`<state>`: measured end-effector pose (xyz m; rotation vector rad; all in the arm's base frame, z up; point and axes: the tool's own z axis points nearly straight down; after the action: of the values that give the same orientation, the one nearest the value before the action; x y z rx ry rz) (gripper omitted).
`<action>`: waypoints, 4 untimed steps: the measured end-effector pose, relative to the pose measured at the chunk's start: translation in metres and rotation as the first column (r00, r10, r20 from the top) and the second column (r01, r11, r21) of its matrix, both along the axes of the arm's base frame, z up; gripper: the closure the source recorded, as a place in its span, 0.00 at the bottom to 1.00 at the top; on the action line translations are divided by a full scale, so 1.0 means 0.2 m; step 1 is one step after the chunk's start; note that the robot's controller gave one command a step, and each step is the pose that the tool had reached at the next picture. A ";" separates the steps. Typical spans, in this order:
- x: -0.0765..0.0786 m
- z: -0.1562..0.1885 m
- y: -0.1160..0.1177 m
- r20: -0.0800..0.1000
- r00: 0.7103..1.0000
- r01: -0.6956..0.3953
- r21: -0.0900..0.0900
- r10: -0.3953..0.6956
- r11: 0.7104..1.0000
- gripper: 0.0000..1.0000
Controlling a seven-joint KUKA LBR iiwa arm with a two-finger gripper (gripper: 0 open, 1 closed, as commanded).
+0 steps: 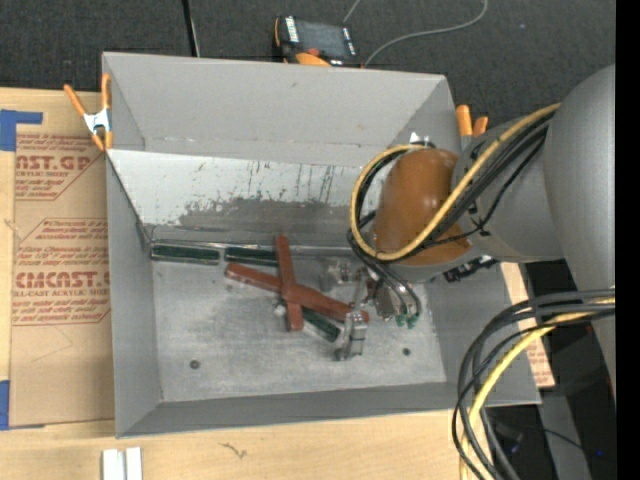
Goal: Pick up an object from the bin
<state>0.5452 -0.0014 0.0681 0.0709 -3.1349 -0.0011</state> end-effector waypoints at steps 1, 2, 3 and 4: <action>0.01 0.02 0.00 0.006 1.000 0.000 -0.001 0.000 1.000 1.00; 0.18 0.20 0.10 0.011 0.892 -0.451 -0.002 0.451 0.892 1.00; 0.17 0.20 0.10 0.009 0.893 -0.449 0.000 0.449 0.893 0.00; 0.13 0.00 0.18 0.005 0.973 -0.229 0.002 0.229 0.973 0.00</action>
Offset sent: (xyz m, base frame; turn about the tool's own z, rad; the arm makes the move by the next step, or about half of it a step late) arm 0.0000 0.0000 0.0000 0.0000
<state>0.5719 0.0342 0.0686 0.4320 -3.1108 -0.0042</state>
